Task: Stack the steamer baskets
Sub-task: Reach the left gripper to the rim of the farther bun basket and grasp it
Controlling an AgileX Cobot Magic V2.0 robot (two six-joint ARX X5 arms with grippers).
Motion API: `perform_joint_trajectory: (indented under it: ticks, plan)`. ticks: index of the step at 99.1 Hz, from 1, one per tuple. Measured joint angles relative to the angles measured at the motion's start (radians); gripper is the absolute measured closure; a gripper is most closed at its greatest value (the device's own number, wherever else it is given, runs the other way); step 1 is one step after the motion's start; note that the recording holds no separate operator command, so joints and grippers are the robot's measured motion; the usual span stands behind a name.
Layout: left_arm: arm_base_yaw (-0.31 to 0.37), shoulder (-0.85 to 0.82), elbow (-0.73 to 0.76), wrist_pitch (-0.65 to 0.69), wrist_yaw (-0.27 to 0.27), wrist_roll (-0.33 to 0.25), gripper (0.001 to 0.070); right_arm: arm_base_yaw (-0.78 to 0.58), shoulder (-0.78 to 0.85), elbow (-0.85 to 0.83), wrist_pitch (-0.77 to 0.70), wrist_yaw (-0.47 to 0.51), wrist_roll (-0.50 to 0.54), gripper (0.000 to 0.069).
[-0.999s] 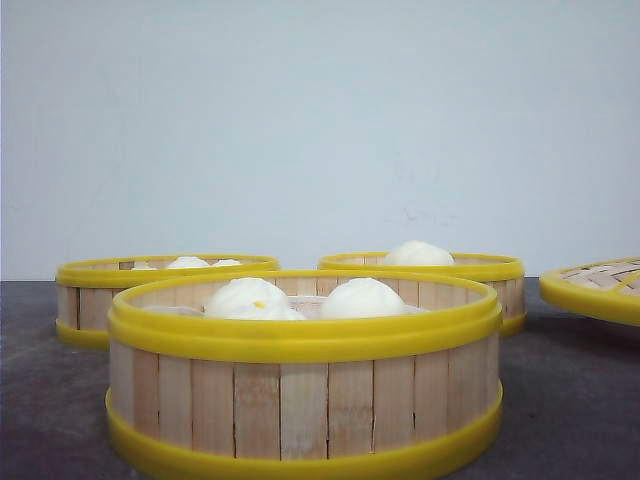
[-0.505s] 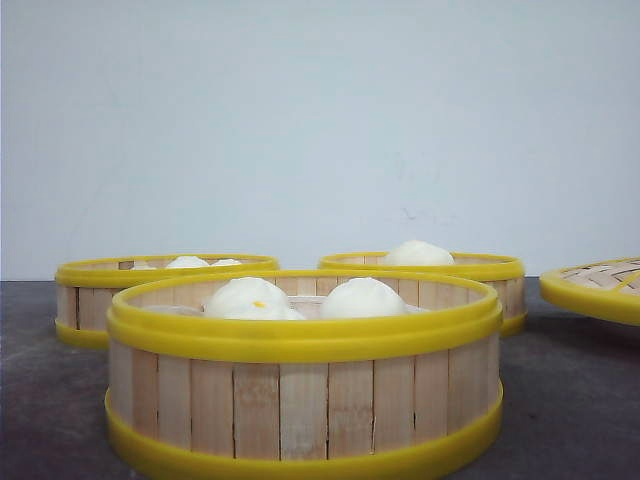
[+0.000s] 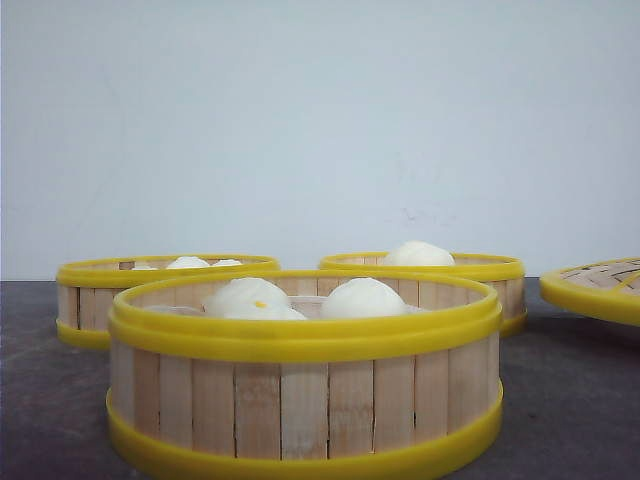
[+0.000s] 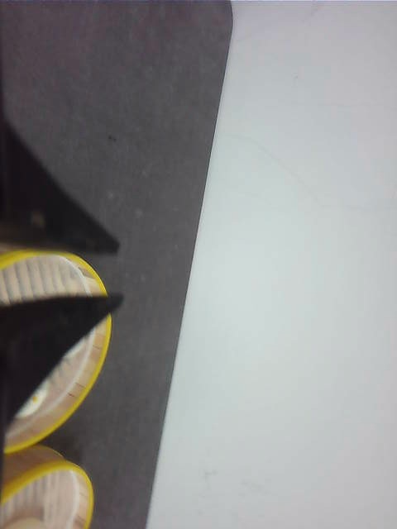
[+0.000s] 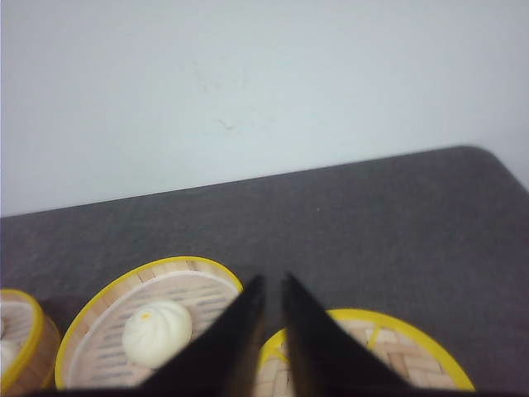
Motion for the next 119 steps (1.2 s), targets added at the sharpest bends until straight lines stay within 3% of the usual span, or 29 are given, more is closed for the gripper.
perform_joint_trajectory:
  ticks: [6,13,36,71,89,110,119]
  plan:
    - [0.0,0.018,0.0,-0.004,0.0,0.009,0.0414,0.008,0.001,0.0,-0.003,0.0,-0.011,0.0446]
    - [0.0,0.048,0.0,-0.004,0.001,0.017,0.0335,0.017,0.009,0.0,-0.003,-0.002,-0.016,0.0331]
    - [-0.01,0.23,0.0,0.036,0.022,0.026,0.0276,0.025,0.08,0.0,-0.001,-0.079,-0.016,0.0203]
    - [-0.025,0.689,0.182,0.078,0.022,0.063,0.0274,0.069,0.166,0.0,0.003,-0.13,0.008,0.0185]
    - [-0.025,0.914,0.293,0.008,0.022,0.071,0.0274,0.105,0.174,0.0,0.003,-0.13,0.008,0.0185]
    - [-0.024,1.084,0.417,-0.049,0.021,0.071,0.0278,0.137,0.174,0.0,0.003,-0.13,0.009,0.0185]
    - [-0.024,1.117,0.438,-0.047,0.021,0.071,0.032,0.144,0.174,0.0,0.002,-0.13,0.009,0.0185]
